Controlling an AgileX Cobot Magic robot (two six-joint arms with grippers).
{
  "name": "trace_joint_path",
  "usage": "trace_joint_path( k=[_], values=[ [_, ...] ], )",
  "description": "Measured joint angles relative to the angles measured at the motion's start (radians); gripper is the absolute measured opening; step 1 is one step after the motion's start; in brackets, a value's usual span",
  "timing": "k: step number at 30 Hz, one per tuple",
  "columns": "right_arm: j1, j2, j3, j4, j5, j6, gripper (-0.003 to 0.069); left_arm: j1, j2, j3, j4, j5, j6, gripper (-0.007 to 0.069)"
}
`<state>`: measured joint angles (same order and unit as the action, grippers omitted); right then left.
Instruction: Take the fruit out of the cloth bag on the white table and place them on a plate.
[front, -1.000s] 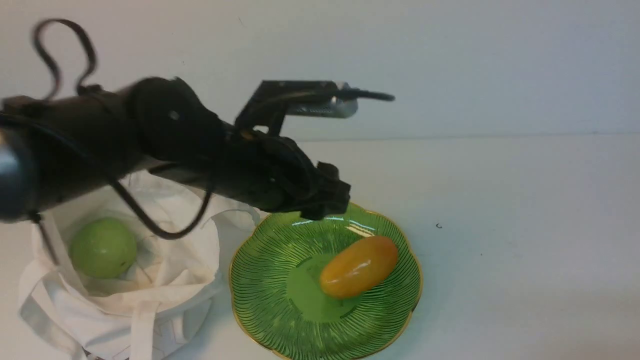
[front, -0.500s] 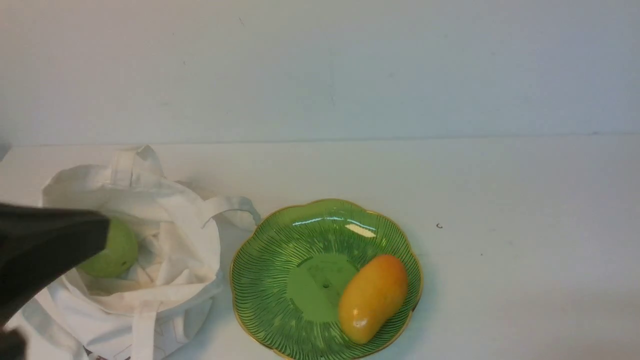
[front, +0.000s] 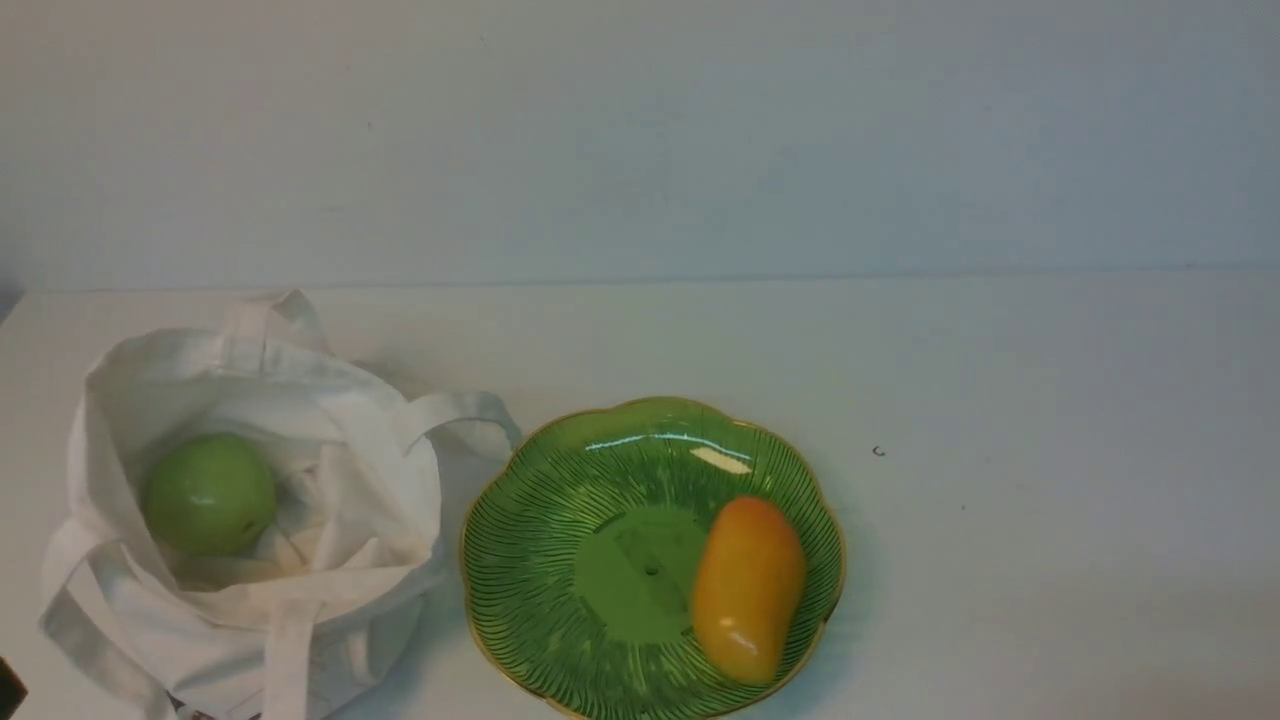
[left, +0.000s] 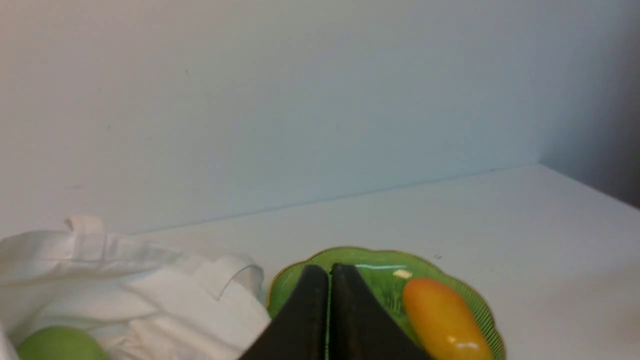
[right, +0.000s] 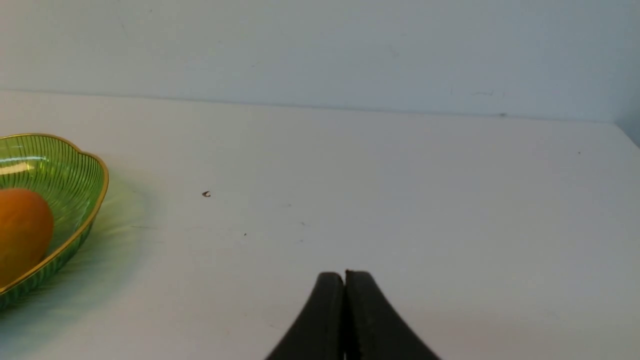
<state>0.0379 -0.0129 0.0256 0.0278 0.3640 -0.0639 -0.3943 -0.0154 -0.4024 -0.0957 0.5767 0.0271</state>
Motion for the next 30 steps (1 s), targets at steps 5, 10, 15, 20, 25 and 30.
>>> trace_joint_path(
  k=[5,10,15,20,25,30],
  values=[
    [0.0,0.0,0.0,0.0,0.0,0.0,-0.0015,0.0,0.0,0.004,0.027,0.054,0.0,-0.0008],
    [0.0,0.0,0.0,0.0,0.0,0.0,-0.0015,0.0,-0.001,0.004,0.046,0.061,0.0,-0.0008],
    [0.0,0.0,0.0,0.0,0.0,0.0,-0.0015,0.0,-0.002,0.019,0.054,0.081,0.0,-0.0008],
    [0.0,0.0,0.0,0.0,0.0,0.0,-0.0015,0.024,-0.002,0.188,0.12,-0.111,0.001,-0.0008],
    [0.0,0.0,0.0,0.0,0.0,0.0,-0.0015,0.131,-0.002,0.328,0.108,-0.238,0.002,-0.0008],
    [0.0,0.0,0.0,0.0,0.0,0.0,-0.0015,0.315,-0.002,0.428,0.078,-0.286,0.001,-0.0008]
  ],
)
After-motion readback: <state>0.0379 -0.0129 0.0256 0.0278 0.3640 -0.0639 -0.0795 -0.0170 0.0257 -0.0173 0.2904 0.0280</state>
